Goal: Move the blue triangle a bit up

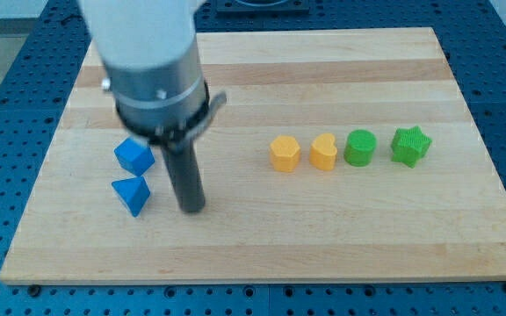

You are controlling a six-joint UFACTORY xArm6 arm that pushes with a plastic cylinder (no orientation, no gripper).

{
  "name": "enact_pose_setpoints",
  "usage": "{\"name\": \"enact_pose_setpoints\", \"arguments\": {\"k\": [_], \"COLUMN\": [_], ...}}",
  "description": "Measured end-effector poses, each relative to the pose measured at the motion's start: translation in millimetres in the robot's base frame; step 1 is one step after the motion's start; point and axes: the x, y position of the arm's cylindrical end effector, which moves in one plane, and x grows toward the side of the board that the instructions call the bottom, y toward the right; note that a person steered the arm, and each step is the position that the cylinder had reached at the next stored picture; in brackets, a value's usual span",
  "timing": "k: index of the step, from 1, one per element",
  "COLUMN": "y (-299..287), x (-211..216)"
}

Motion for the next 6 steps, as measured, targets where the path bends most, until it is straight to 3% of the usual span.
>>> {"name": "enact_pose_setpoints", "arguments": {"k": [1, 2, 4, 6], "y": [-79.2, -118.6, -24.0, -95.5], "x": [25.4, 12.2, -33.9, -20.3]}}
